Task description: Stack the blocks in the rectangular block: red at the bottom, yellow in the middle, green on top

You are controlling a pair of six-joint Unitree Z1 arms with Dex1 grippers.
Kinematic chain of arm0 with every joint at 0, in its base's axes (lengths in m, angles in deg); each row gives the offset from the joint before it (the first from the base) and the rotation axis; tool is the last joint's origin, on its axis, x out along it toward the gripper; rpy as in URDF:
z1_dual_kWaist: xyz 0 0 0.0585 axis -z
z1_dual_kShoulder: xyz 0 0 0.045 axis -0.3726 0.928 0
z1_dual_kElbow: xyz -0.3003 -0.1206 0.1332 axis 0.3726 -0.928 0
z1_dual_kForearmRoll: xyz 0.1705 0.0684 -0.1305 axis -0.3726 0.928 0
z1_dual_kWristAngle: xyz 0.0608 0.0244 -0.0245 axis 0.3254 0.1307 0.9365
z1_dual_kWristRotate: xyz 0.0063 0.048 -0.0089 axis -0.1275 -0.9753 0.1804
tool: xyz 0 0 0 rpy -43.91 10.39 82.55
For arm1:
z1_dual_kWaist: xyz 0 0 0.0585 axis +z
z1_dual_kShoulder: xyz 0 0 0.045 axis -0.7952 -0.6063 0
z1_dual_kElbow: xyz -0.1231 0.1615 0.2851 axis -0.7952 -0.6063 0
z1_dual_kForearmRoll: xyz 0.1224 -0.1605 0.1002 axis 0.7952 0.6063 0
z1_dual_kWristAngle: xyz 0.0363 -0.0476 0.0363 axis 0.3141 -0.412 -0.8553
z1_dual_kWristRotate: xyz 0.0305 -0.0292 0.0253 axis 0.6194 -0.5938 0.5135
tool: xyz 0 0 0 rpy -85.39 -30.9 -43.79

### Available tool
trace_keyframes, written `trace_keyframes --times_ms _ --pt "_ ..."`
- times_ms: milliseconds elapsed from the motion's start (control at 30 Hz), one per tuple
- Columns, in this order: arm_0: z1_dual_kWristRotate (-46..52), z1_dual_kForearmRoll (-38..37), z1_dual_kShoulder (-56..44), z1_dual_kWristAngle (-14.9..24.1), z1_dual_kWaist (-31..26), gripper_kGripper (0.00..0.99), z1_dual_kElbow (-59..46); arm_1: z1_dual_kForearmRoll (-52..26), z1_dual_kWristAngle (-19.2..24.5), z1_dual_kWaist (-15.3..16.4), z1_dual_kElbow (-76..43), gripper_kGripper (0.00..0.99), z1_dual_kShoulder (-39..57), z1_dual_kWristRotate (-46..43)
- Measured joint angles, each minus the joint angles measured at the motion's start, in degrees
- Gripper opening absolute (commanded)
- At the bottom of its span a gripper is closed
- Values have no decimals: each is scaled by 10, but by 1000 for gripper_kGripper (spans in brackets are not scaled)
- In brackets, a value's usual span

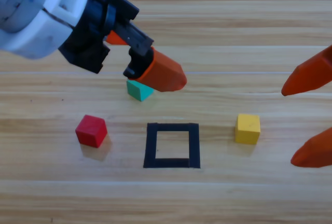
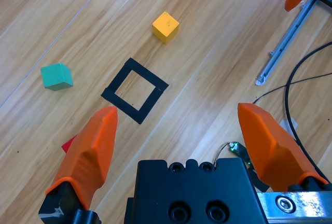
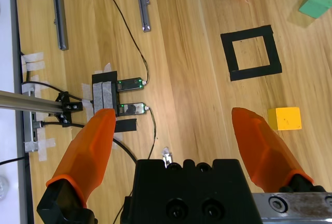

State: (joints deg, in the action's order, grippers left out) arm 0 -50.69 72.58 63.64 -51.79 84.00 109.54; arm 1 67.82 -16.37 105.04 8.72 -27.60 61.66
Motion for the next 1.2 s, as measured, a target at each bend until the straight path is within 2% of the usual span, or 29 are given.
trace_keyframes --times_ms 333,367,500,667,833,900,1033,1200 --pt "3 0 0 12 1 990 -5 0 10 0 0 989 0 3" --pt "4 0 0 13 1 990 -5 0 21 0 0 989 0 8" --pt "9 0 0 16 1 990 -6 0 126 0 0 989 -10 56" --pt "20 0 0 24 1 990 -11 0 156 -18 1 989 -83 61" --pt "86 36 0 77 -3 990 -11 0 231 -34 2 990 -167 17" --pt "112 54 1 79 -26 990 -11 0 242 -43 6 990 -192 4" --pt "136 85 39 65 -119 989 1 0 257 -59 18 989 -236 -35" --pt "143 99 183 64 -210 989 21 0 242 -71 24 986 -272 -121"
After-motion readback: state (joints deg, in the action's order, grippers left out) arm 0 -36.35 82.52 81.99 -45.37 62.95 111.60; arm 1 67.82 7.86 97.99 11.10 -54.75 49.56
